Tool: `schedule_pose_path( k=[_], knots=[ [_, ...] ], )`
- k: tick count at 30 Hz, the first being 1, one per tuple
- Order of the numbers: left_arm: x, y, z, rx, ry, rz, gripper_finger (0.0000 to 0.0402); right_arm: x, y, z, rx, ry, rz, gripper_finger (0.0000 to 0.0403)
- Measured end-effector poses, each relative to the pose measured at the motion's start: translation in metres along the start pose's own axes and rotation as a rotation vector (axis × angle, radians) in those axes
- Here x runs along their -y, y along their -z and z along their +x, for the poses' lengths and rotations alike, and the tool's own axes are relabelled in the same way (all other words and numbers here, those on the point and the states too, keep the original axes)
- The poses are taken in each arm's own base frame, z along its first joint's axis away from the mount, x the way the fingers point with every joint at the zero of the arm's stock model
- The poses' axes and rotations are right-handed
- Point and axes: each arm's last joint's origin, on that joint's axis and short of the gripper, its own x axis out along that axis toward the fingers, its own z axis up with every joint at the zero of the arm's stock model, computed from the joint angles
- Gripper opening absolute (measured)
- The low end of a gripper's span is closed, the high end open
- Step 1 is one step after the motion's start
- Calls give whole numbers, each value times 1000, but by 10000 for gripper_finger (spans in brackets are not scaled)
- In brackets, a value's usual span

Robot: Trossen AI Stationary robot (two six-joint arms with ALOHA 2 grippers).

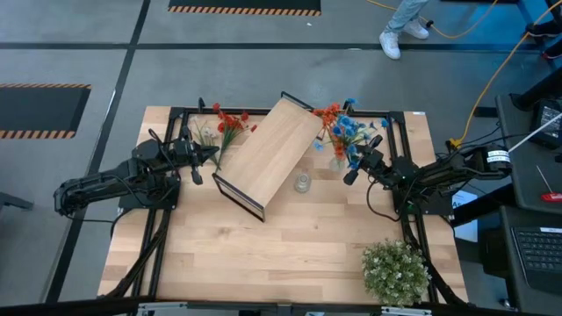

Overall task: Pick and place flowers into a vace then onto a shelf
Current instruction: Put the blue flowers into the right transparent vase

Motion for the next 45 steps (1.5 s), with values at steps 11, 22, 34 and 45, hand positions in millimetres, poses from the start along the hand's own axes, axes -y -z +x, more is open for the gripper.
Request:
schedule_pose_path(
  k=[11,22,34,45],
  knots=[
    [0,0,0,0,0,0,4,-1,5,0,-50,-11,-7,150],
    [0,0,0,0,1,0,4,-2,10,-1,-96,-18,68,174],
    [0,0,0,0,3,0,4,-13,1,28,-201,47,14,174],
    [0,0,0,0,3,0,4,-20,5,32,-327,126,21,174]
  ],
)
